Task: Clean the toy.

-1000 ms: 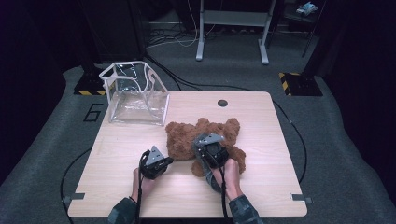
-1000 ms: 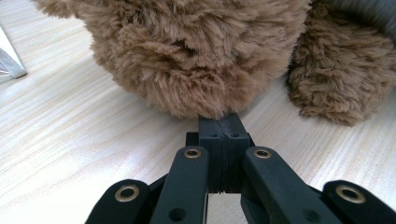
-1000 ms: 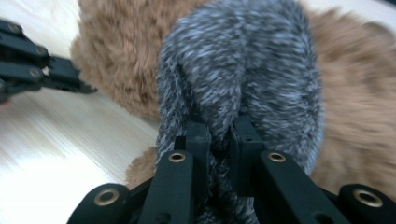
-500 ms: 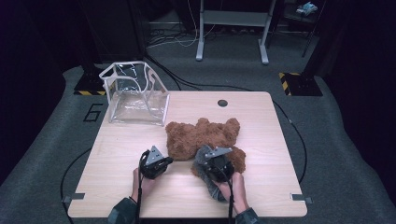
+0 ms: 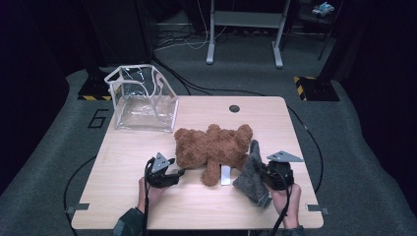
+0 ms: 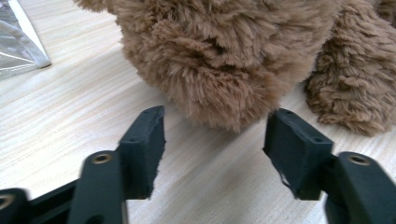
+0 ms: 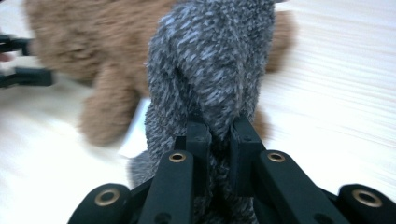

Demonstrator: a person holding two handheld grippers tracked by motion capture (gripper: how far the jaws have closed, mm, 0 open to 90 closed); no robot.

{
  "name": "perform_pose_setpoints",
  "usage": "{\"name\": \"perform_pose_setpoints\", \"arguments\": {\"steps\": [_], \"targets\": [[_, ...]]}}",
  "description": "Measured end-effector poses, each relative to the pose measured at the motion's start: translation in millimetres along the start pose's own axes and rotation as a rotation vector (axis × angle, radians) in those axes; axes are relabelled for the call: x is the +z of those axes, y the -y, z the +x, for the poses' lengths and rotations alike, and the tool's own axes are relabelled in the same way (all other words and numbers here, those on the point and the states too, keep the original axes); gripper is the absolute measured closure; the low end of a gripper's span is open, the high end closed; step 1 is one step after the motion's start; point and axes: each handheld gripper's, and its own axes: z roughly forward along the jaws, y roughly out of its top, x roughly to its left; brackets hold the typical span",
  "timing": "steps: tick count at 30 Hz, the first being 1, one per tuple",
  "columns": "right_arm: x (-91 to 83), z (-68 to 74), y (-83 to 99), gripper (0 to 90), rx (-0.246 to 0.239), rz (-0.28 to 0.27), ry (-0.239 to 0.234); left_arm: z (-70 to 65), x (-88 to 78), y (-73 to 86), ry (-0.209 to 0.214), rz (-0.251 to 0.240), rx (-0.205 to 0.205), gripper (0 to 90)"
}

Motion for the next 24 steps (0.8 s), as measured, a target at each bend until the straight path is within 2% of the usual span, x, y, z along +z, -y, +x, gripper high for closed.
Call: {"name": "perform_pose_setpoints", "arguments": {"steps": [2,3,5,10,14,19,24], "targets": [[-7.0,-11.6,0.5,81.1,0.024,-0.014,0.030,-0.1,-1.5,-1.3,0.009,0.008,0.008,31.3],[-9.6,-17.2,0.4,81.1,0.025,-0.022,0.062,-1.3,-1.1,-1.5,0.010,0.005,-0.002,29.6],[-14.0,-26.8,0.0,81.1,0.041,-0.027,0.105,-2.1,-1.7,-3.3,0.004,0.004,0.006,26.9],[-19.0,-48.2,-2.1,81.1,0.055,-0.038,0.216,-3.7,-5.4,-9.9,0.011,0.003,0.003,22.9],[-21.2,-59.8,-6.9,81.1,0.039,-0.028,0.310,-5.7,-7.7,-14.3,0.022,0.005,-0.009,21.5],[-21.6,-70.4,-11.6,81.1,0.037,-0.020,0.391,-9.6,-10.6,-20.0,0.029,-0.015,-0.020,20.7],[-17.9,-76.8,-14.2,81.1,0.031,-0.012,0.431,-21.6,-14.1,-26.0,0.055,-0.022,-0.002,21.2]]}}
